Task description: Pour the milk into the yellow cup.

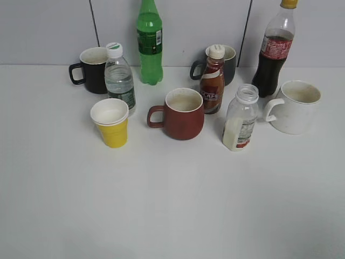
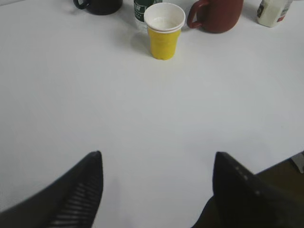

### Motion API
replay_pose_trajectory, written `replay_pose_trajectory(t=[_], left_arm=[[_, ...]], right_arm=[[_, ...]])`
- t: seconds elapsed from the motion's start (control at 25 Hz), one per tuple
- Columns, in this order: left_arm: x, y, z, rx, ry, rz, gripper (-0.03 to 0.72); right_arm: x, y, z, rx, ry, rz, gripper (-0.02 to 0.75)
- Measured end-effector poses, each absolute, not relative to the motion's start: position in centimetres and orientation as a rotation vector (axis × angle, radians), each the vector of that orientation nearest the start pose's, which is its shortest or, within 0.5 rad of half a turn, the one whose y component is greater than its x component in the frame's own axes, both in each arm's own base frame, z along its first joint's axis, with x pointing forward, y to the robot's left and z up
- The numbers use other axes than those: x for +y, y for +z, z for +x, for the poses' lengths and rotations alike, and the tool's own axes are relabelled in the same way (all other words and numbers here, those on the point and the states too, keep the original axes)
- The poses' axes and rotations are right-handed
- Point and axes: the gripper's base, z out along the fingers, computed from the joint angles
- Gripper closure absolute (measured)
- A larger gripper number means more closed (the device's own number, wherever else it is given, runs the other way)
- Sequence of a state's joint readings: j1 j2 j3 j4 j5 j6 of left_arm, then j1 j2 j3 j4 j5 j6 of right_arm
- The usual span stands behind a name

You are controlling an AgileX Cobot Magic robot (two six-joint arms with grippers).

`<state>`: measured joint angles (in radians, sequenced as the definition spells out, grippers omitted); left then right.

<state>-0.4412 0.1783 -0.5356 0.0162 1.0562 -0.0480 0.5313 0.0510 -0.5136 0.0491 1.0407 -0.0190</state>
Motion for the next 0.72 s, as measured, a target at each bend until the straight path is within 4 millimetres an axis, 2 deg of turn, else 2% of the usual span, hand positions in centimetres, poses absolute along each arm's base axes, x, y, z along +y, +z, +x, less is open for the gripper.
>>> replay_pose_trajectory(t=[0.2, 0.32, 0.6, 0.72], left_arm=[[-0.7, 28.6, 1.9, 2.153, -0.254, 0.423, 0.165], [-0.6, 28.6, 1.9, 2.162, -0.216, 0.350, 0.177], [0.0, 28.8, 1.1, 2.119, -0.065, 0.049, 0.183], [0.1, 28.8, -0.4, 2.029, -0.031, -0.017, 0.184]], right_arm=[[0.5, 28.3, 0.0, 2.003, 0.374, -0.566, 0.223], [0.5, 28.3, 0.0, 2.010, 0.356, -0.535, 0.223], [0.5, 28.3, 0.1, 2.055, 0.138, -0.159, 0.223], [0.5, 28.3, 0.2, 2.057, 0.077, -0.056, 0.223]])
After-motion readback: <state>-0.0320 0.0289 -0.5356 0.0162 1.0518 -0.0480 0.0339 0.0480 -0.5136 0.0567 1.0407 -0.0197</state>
